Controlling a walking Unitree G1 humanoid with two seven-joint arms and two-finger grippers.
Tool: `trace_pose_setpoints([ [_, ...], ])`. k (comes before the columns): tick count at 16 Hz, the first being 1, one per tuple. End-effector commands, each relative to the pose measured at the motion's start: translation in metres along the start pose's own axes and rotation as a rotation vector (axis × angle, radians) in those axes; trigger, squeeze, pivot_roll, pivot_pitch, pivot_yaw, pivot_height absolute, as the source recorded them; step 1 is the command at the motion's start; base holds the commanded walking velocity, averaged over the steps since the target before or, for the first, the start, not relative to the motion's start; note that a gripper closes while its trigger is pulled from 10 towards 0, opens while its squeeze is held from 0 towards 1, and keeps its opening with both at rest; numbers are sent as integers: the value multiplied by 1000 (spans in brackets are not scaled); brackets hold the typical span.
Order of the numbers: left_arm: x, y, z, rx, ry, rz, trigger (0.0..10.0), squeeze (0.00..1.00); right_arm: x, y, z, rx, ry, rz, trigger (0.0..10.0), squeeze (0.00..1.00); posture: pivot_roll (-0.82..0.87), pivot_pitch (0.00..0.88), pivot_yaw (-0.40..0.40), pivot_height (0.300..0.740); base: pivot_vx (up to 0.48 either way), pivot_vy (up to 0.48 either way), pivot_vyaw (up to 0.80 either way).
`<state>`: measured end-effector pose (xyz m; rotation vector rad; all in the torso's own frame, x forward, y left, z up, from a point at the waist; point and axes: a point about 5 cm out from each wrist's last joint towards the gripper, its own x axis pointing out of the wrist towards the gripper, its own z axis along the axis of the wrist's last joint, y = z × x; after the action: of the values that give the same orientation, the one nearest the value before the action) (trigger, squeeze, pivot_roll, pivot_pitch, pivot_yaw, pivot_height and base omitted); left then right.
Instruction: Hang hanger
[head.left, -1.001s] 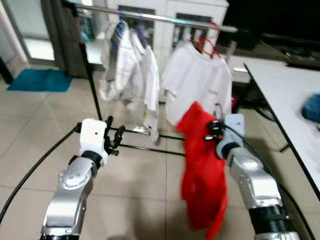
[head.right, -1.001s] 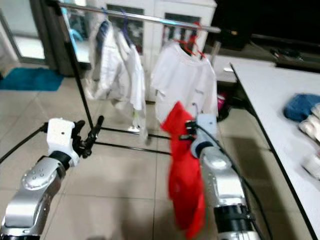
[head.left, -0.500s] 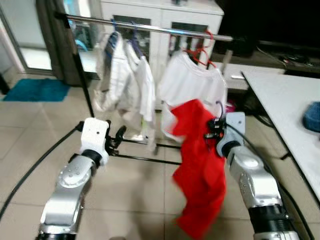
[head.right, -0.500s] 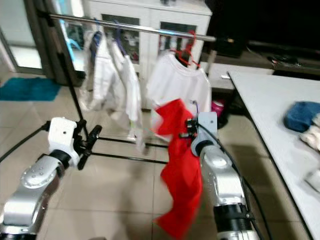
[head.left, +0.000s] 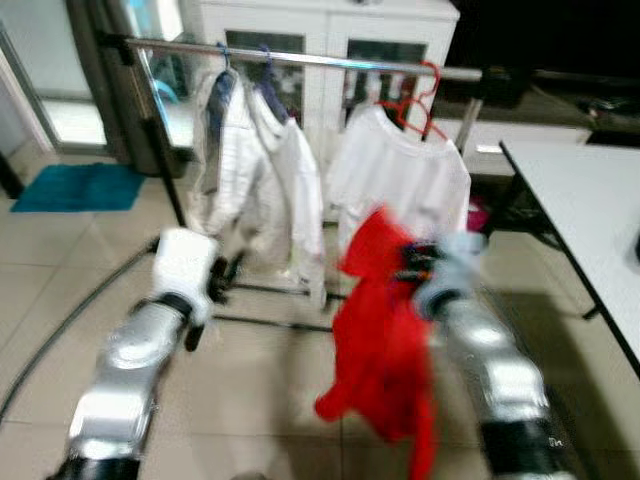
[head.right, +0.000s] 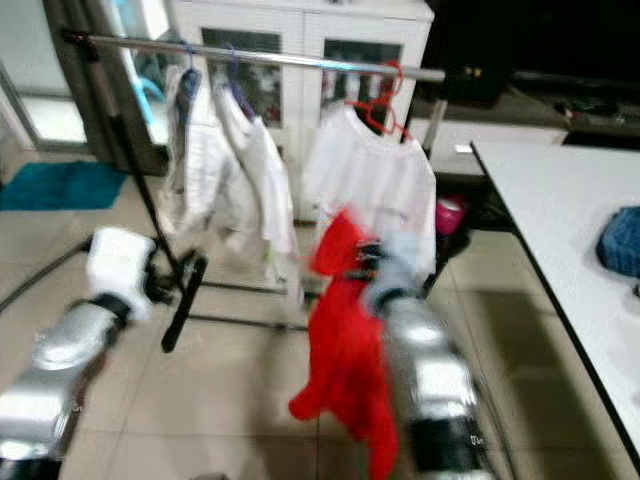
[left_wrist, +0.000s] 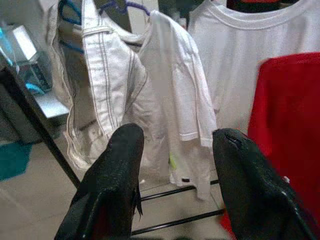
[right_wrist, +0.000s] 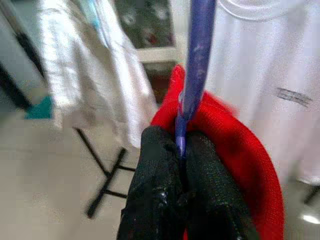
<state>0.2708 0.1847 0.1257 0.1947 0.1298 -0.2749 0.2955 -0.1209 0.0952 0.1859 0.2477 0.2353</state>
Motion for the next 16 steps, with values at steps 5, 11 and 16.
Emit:
trace_pose_setpoints([
  [5,5,-12,5,-10,-25,-60,10000,0,-4,-9,13,-115,-66,-24,10000,0,32,0,4,740,337,0,0],
  [11,3,-14,3,-18,-24,-57,10000,0,1,-6,17,-149,-73,-27,10000,0,39,0,-15,740,337,0,169],
  [16,2,-16,1,-16,-23,-62,10000,0,0,-8,15,-153,-76,-34,10000,0,38,0,-19,740,338,0,0],
])
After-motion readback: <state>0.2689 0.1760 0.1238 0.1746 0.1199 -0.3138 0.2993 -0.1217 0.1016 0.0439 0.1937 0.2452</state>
